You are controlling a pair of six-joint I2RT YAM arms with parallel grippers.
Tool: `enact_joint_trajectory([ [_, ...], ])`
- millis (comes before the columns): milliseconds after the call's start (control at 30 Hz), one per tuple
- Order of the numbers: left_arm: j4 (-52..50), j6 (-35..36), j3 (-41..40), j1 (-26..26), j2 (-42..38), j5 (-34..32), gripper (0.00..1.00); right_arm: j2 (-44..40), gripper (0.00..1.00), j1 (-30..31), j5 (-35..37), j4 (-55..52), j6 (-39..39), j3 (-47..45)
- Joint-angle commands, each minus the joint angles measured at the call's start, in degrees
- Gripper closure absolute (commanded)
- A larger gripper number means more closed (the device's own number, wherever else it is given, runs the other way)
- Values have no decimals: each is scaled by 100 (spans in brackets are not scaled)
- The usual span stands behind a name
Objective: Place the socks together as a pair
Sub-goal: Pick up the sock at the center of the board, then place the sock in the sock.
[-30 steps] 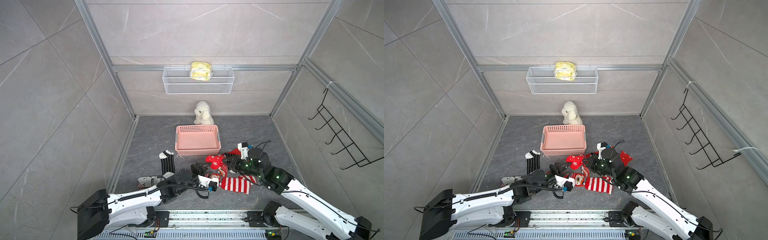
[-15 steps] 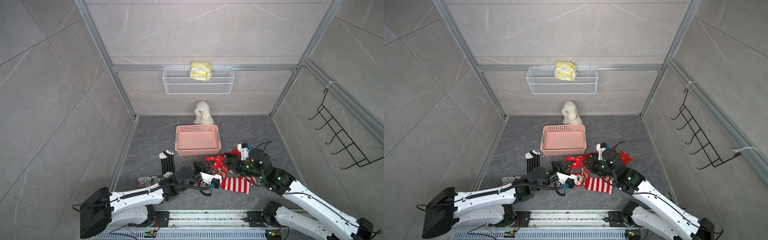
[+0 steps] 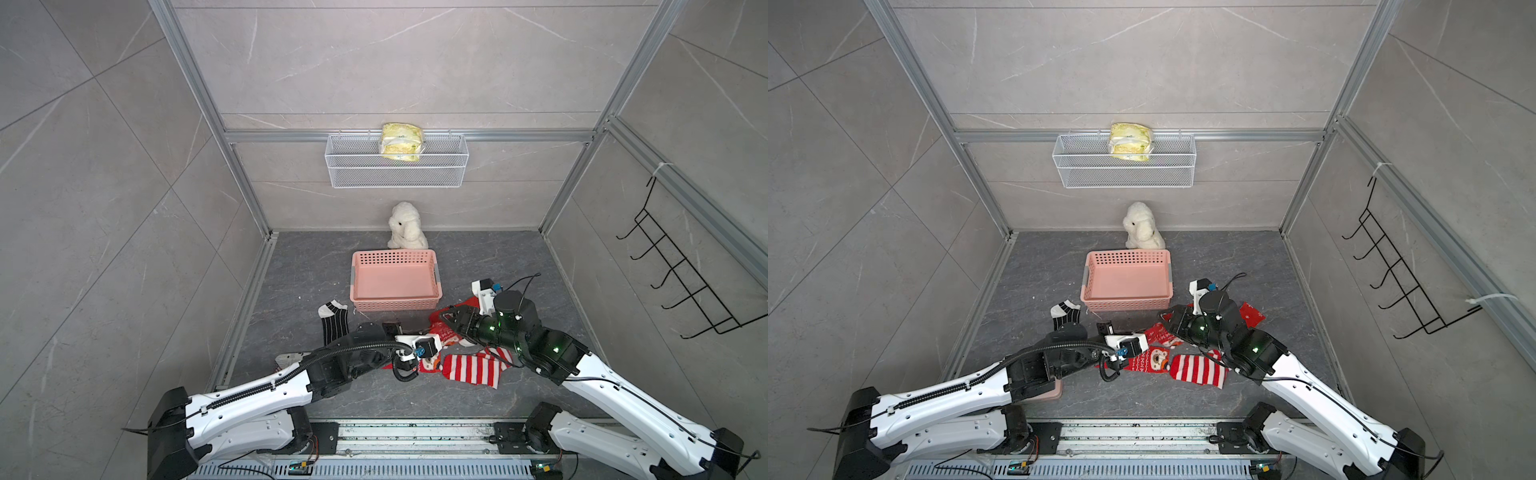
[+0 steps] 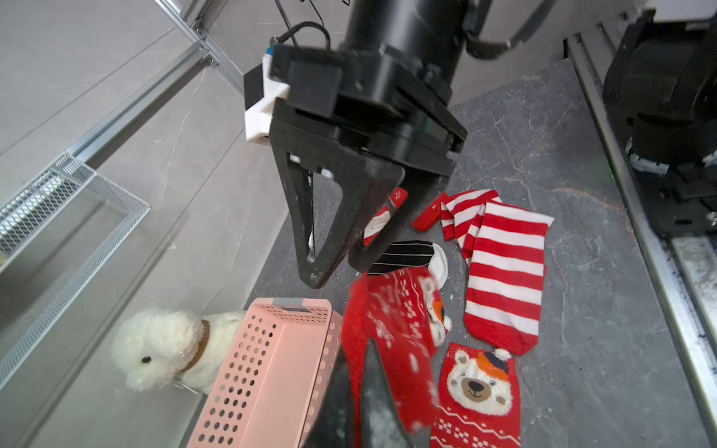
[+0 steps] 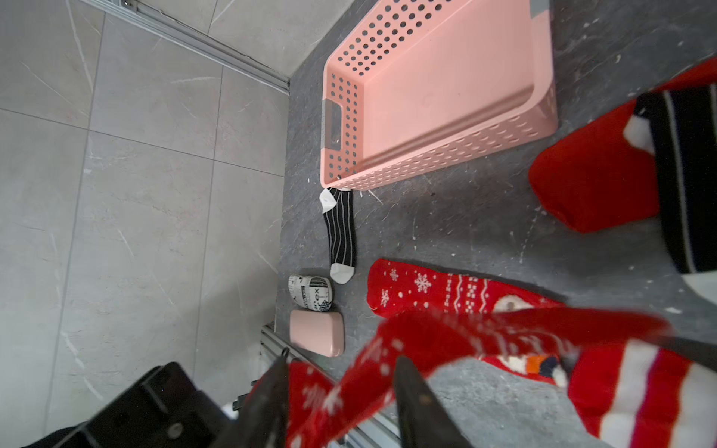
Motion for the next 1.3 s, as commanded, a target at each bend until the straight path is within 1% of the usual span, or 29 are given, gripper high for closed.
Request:
enact_joint_trajectory([
  [0, -974, -2023, 814, -32, 120, -462, 100, -22, 35, -8, 416, -290, -420, 174],
  [100, -1810, -2997, 1405, -34, 406, -732, 100, -162, 34, -12, 699, -590, -532, 160],
  [167, -2259, -3445, 1715, -34, 534, -741, 100, -309, 34, -8, 835, -760, -595, 96],
  [267, -2622, -4023, 1989, -33, 619, -735, 100, -588, 33, -8, 1104, -1027, -623, -47],
  [367, -2657, -4542, 2059, -28, 667, -633, 100, -909, 34, -3, 1430, -1314, -622, -224],
  [467, -2664, -5200, 2129, -36, 785, -718, 100, -1216, 34, -8, 1733, -1609, -605, -400],
  [533, -2669, -5650, 2224, -29, 918, -735, 100, -1371, 33, -8, 1915, -1811, -602, -473],
  [667, -2537, -6536, 2436, -30, 1284, -542, 100, -1610, 34, -8, 2160, -2115, -622, -520],
  [767, -2515, -6873, 2702, -28, 1574, -428, 100, -1744, 34, -8, 2314, -2317, -640, -505],
  [900, -2488, -6965, 2994, -35, 1776, -205, 100, -1927, 34, -8, 2381, -2429, -631, -524],
  [967, -2454, -6993, 2915, -28, 1691, -224, 100, -1981, 34, -3, 2354, -2442, -610, -558],
  [1033, -2406, -7067, 2632, -28, 1488, -325, 100, -2015, 33, -7, 2294, -2434, -605, -615],
  [1133, -2405, -7294, 1827, -21, 967, -660, 100, -2029, 34, -8, 2173, -2352, -540, -777],
  [1267, -2840, -7804, 647, 194, 108, -912, 100, -1969, 34, -6, 1956, -2054, -468, -1096],
])
